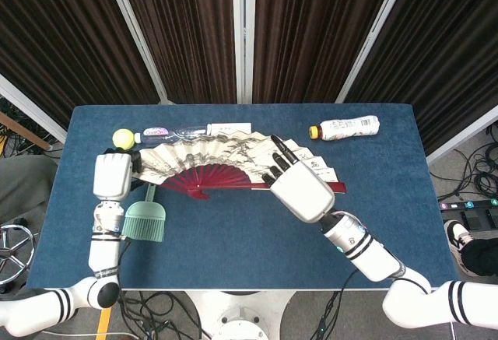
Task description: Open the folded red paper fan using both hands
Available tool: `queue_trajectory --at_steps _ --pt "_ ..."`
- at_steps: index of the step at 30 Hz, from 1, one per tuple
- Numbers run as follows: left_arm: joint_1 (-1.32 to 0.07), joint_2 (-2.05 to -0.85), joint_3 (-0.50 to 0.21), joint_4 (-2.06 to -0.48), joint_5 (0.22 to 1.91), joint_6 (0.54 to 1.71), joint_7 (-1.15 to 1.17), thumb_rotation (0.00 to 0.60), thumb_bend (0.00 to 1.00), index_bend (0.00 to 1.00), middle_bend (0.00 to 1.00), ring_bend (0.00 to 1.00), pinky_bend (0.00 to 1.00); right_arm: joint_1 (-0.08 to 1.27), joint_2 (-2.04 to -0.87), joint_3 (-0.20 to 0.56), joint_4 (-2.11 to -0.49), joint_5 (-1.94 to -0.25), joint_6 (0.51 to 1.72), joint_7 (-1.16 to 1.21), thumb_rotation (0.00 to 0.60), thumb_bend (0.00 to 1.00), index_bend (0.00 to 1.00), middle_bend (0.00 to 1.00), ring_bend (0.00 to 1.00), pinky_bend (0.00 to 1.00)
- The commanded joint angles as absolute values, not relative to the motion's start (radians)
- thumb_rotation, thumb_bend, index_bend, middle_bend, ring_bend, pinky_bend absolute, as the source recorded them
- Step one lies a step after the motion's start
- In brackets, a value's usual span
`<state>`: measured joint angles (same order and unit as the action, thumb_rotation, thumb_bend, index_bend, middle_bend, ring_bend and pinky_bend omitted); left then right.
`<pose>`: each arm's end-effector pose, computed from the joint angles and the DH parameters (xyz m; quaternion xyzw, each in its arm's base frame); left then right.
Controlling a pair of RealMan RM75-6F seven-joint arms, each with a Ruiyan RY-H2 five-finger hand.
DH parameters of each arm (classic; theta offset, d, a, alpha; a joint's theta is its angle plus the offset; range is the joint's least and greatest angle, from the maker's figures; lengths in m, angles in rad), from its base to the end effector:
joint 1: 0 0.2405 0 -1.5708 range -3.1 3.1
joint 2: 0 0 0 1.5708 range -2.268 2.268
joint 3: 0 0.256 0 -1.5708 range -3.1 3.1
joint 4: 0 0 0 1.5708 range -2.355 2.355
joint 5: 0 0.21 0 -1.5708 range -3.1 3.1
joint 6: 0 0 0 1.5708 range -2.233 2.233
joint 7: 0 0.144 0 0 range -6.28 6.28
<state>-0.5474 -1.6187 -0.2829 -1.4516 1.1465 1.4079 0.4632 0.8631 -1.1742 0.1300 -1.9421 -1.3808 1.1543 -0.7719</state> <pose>-0.1868 0.3330 0.0447 -0.5713 -0.3354 -0.4421 0.6047 -0.0464 -0.3031 0.0893 0.8023 -0.0295 0.4093 0.4334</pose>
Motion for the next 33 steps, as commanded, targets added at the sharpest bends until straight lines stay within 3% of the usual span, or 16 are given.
queue_trajectory --at_steps 1,10,13,17,20,21,23,26,33 --pt "-0.546 -1.623 -0.275 -1.452 1.165 1.42 0.472 0.6 0.39 0.71 0.68 0.55 0.53 0.848 -1.169 0.125 -1.949 -1.396 1.166 -0.775 0.6 0.85 0.67 0.57 0.3 0.01" --pt "-0.545 -1.647 -0.24 -1.453 1.222 1.444 0.526 0.6 0.38 0.7 0.67 0.55 0.53 0.765 -1.162 0.076 -1.968 -1.46 1.224 -0.816 0.6 0.85 0.64 0.55 0.28 0.0" --pt "-0.548 -1.665 -0.231 -1.438 1.238 1.443 0.532 0.6 0.37 0.68 0.66 0.55 0.53 0.743 -1.162 0.066 -1.94 -1.466 1.23 -0.808 0.6 0.82 0.57 0.52 0.25 0.0" --pt "-0.556 -1.7 -0.216 -1.405 1.253 1.435 0.553 0.6 0.33 0.59 0.59 0.48 0.53 0.709 -1.187 0.046 -1.904 -1.466 1.235 -0.792 0.6 0.57 0.3 0.38 0.11 0.0" --pt "-0.561 -1.724 -0.2 -1.386 1.248 1.41 0.585 0.6 0.22 0.41 0.44 0.32 0.45 0.684 -1.214 0.03 -1.879 -1.452 1.23 -0.766 0.6 0.31 0.06 0.22 0.01 0.0" --pt "-0.563 -1.731 -0.193 -1.381 1.249 1.404 0.599 0.6 0.16 0.34 0.37 0.25 0.4 0.675 -1.224 0.024 -1.869 -1.448 1.228 -0.756 0.6 0.26 0.03 0.18 0.0 0.0" --pt "-0.564 -1.742 -0.181 -1.371 1.257 1.396 0.609 0.6 0.07 0.23 0.26 0.15 0.32 0.66 -1.238 0.016 -1.855 -1.446 1.227 -0.734 0.6 0.14 0.0 0.09 0.0 0.0" --pt "-0.562 -1.752 -0.16 -1.366 1.277 1.388 0.606 0.6 0.0 0.14 0.14 0.06 0.22 0.636 -1.258 0.003 -1.831 -1.446 1.228 -0.696 0.6 0.04 0.0 0.01 0.0 0.0" --pt "-0.547 -1.738 -0.131 -1.414 1.306 1.381 0.627 0.6 0.0 0.04 0.0 0.0 0.11 0.601 -1.244 -0.009 -1.837 -1.427 1.207 -0.634 0.6 0.0 0.0 0.0 0.0 0.0"
